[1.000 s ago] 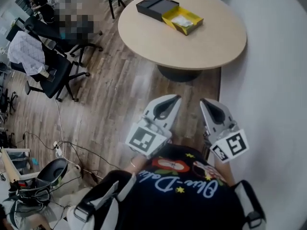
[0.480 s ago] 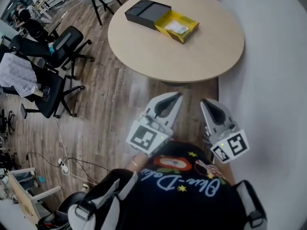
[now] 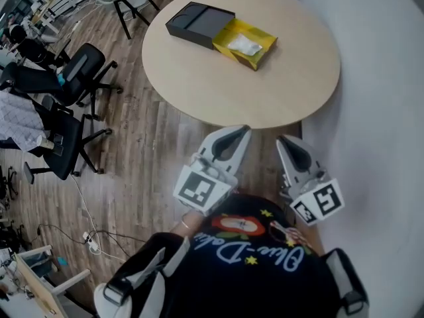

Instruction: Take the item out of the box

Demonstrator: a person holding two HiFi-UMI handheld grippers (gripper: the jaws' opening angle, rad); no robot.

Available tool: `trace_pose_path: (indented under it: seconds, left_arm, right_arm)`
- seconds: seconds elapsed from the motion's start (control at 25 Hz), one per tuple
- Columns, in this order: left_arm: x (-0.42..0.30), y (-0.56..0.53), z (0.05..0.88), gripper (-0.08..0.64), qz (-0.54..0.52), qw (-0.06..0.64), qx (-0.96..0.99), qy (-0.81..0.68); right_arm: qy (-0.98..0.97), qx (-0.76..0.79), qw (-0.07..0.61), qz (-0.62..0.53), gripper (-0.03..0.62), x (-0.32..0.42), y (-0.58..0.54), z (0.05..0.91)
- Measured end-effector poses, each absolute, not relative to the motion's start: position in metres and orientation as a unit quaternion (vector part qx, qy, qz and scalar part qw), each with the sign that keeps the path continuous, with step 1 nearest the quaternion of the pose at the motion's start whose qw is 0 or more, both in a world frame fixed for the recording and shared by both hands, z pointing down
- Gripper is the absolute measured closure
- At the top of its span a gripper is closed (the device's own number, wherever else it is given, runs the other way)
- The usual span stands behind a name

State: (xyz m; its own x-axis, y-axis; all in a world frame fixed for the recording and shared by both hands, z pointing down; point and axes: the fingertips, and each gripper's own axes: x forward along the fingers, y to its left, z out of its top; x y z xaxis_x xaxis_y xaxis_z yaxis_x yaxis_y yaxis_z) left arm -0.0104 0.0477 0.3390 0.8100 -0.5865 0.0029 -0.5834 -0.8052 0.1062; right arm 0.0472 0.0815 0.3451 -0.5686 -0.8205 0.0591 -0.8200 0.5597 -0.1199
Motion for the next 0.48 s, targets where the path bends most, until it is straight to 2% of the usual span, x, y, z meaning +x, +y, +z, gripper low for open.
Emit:
trace_pose_path:
  seconds: [0.48]
  left_arm:
    - [-0.037, -0.003, 0.348, 0.574, -0.018, 0.061, 0.947, -0.316]
  right_arm:
    - [0.88, -0.472, -0.008, -0.053, 0.595, 0.028, 0.033, 0.347]
